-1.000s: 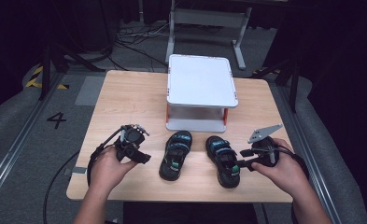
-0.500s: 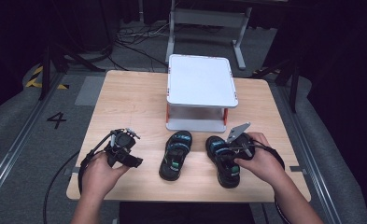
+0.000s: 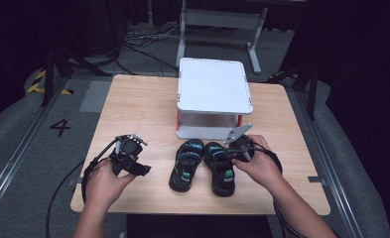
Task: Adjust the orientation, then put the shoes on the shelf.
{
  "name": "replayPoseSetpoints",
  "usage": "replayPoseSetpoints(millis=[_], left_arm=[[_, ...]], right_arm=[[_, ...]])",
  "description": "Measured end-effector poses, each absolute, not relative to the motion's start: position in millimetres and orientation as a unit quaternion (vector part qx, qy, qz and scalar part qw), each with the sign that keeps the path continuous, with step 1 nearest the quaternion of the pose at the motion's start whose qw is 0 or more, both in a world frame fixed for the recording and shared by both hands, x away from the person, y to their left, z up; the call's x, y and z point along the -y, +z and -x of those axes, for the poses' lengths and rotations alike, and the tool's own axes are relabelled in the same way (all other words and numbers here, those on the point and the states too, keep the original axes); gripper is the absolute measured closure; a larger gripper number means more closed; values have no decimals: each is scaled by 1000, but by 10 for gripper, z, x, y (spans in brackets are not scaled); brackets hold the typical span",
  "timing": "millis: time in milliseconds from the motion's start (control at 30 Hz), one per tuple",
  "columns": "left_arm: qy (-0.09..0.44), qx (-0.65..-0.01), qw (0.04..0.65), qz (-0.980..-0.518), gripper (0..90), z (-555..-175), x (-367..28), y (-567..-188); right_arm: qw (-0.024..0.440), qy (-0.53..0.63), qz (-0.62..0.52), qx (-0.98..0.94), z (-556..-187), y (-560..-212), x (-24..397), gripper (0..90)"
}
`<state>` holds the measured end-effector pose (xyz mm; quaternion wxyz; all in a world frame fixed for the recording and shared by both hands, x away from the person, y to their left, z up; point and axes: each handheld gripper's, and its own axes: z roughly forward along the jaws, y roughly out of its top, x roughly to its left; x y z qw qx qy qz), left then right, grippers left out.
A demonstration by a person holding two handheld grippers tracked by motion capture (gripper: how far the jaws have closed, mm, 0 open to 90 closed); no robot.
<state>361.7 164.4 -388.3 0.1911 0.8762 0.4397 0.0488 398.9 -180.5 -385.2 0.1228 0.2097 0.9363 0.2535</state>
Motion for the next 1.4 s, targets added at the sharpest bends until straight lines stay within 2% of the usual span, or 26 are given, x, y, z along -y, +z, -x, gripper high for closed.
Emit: replayPoseSetpoints(millis=[100,533,700,900,967,1033,1067,1167,1233,1400], left_arm=[[48,-434,191,-879,408,-3641,-1613,-3890],[45,-425,194,-883,408,-3722,-1574,-3876],[41,-427,189,-883,401,-3745,-1582,-3870],[47,-427,195,-882,399,-3807,-1604,-3804],[49,-421,199,-884,400,-3826,-1577,-3793],[45,-420,199,-884,400,-3839,-1557,-3796],[45,-420,199,-884,400,-3839,-1557,-3796],[46,-419,196,-885,400,-3848,-1546,-3805],[45,-420,198,-885,399,-3846,-1560,-3798],[44,-423,195,-884,400,-3832,-1577,-3819]], right_arm=[[147,253,-198,-936,-4040,-3888,1620,751],[129,280,-230,-923,-4125,-4029,1564,724],[104,281,-255,-919,-4154,-3990,1613,542],[106,298,-251,-915,-4038,-3710,1677,473],[98,319,-252,-908,-3926,-3589,1677,495],[62,344,-268,-898,-3844,-3534,1664,494],[62,344,-268,-898,-3844,-3534,1664,494],[68,326,-260,-906,-3757,-3492,1608,493],[30,310,-268,-912,-3702,-3499,1539,501],[10,272,-296,-916,-3700,-3540,1455,520]])
